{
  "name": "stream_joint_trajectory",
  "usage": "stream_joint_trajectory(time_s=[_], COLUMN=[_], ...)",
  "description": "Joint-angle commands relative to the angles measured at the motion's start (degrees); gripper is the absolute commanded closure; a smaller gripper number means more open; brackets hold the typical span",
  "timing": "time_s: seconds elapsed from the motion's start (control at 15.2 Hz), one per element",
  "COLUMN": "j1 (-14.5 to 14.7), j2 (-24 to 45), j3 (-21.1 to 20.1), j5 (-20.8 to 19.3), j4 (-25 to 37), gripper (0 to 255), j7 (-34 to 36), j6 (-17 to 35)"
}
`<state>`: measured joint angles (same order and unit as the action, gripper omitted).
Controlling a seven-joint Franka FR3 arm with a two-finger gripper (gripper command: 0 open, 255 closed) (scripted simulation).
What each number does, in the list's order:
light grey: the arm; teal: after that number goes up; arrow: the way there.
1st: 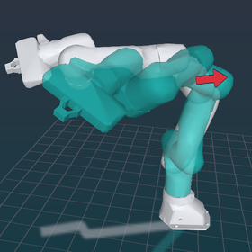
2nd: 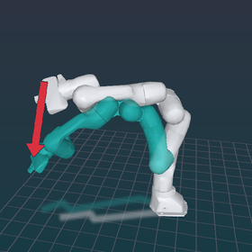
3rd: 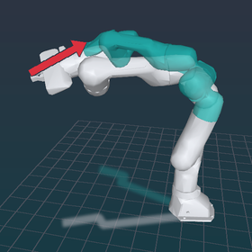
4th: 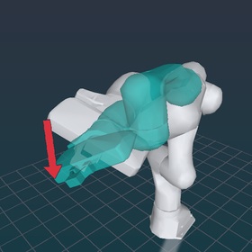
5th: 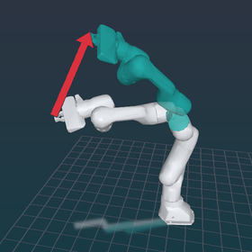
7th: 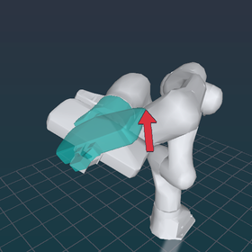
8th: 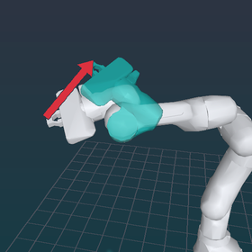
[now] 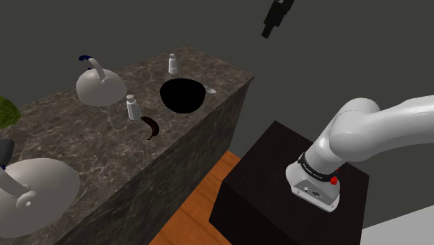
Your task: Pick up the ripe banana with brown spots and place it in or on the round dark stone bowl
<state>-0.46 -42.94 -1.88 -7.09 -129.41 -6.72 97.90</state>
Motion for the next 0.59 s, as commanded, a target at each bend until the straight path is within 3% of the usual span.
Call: stream_joint_trajectory(time_s=[0.0, 0.53], j1=[0.00, 1.15], j2=[0.00, 8.24], j3=[0.00, -7.14], j5=[0.00, 2.28], j4=[0.00, -3.36], gripper=[0, 0], j7=[0.00, 10.13], j6=[0.00, 9.38])
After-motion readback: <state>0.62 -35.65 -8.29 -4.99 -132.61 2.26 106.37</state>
